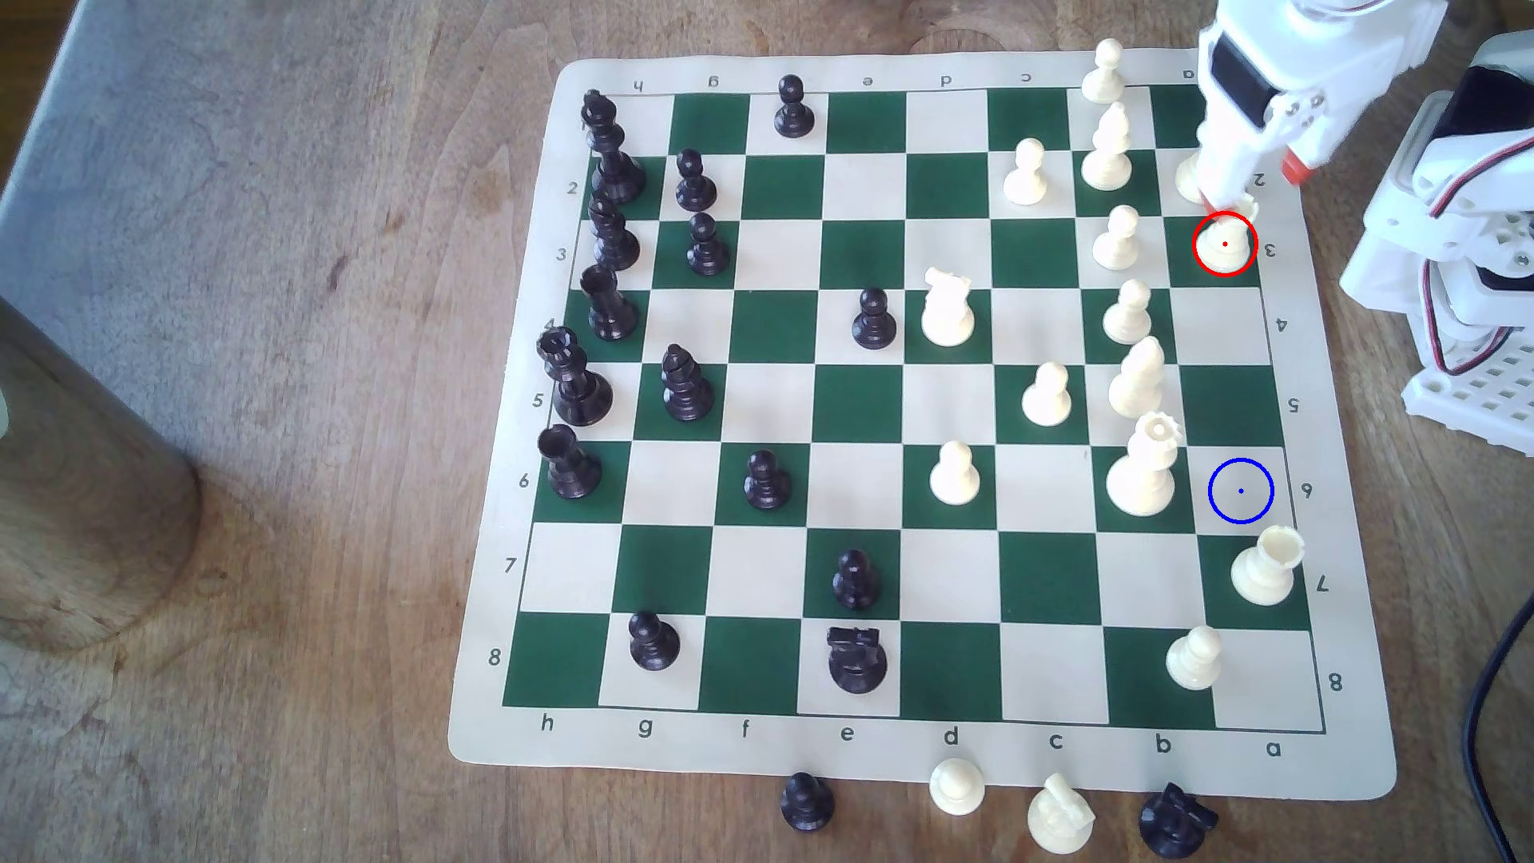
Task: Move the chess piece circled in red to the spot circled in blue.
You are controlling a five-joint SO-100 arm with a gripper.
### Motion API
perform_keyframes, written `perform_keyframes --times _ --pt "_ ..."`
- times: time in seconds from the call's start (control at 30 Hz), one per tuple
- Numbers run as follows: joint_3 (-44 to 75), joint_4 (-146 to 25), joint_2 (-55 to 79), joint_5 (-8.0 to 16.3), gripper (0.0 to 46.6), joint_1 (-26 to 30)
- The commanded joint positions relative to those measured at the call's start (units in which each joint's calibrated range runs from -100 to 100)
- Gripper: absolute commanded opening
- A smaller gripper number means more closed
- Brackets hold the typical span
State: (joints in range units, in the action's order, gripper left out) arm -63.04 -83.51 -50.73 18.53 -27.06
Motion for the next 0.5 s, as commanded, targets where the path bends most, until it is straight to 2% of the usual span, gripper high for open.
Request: perform_keyframes --times 0.0,0.47 --pt "0.12 1.69 1.84 -0.20 15.6 -0.04" --pt "-2.06 6.19 4.30 0.63 12.9 3.01"
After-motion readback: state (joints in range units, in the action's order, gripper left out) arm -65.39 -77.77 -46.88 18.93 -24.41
